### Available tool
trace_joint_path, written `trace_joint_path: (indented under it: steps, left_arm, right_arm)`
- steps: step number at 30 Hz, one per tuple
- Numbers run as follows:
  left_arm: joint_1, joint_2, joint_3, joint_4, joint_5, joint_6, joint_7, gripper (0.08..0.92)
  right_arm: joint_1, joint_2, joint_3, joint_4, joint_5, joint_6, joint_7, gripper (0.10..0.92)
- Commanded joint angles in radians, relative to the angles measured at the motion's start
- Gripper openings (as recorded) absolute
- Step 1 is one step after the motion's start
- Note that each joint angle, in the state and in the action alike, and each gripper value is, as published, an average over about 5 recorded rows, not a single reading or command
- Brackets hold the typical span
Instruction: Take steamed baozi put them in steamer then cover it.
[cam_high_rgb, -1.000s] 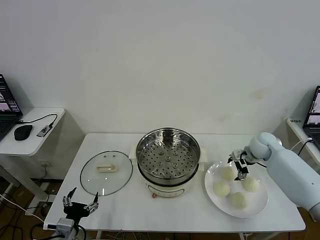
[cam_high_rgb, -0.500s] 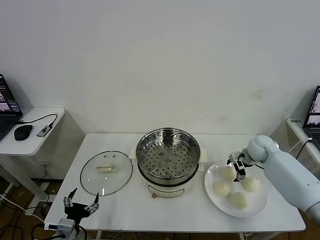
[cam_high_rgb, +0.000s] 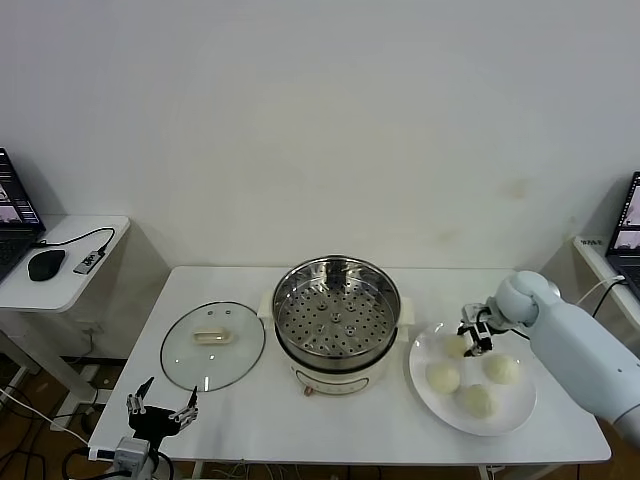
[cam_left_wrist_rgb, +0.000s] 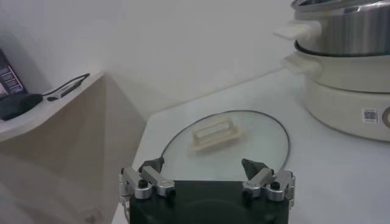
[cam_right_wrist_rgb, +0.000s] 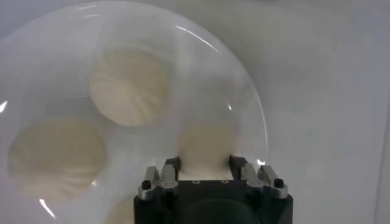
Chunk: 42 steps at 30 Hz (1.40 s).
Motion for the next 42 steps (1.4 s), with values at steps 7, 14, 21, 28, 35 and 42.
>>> trace_joint_path:
  steps: [7,14,21,28,35,42]
  left_arm:
    - [-0.003,-0.004,0.009,-0.012,0.002,0.001,-0.001,0.823]
    - [-0.006,-0.001,0.005,-0.032,0.005,0.026,-0.002,0.823]
    - [0.0,0.001,-0.008,-0.049,0.006,0.051,-0.023,0.823]
    - [0.005,-0.014,-0.015,-0.06,0.003,0.049,-0.043,0.823]
    - [0.017,-0.024,-0.028,-0.075,0.004,0.049,-0.054,0.823]
    - [0.029,-0.05,-0.03,-0.088,0.016,0.047,-0.061,0.823]
  right_arm:
    - [0.199,-0.106,-0.119,0.073,0.236,-0.044,-0.05,0.484]
    - [0.671,-0.043,-0.444,0.03,0.434,-0.057,-0.102,0.484]
    - [0.908,0.172,-0.582,-0.156,0.527,-0.021,-0.149,0.484]
    - [0.897,0.401,-0.566,-0.373,0.665,0.399,-0.2,0.485]
    - [0.867,0.512,-0.575,-0.406,0.502,0.793,-0.189,0.49]
    - [0.822,0.523,-0.643,-0.284,0.269,0.905,-0.078,0.486]
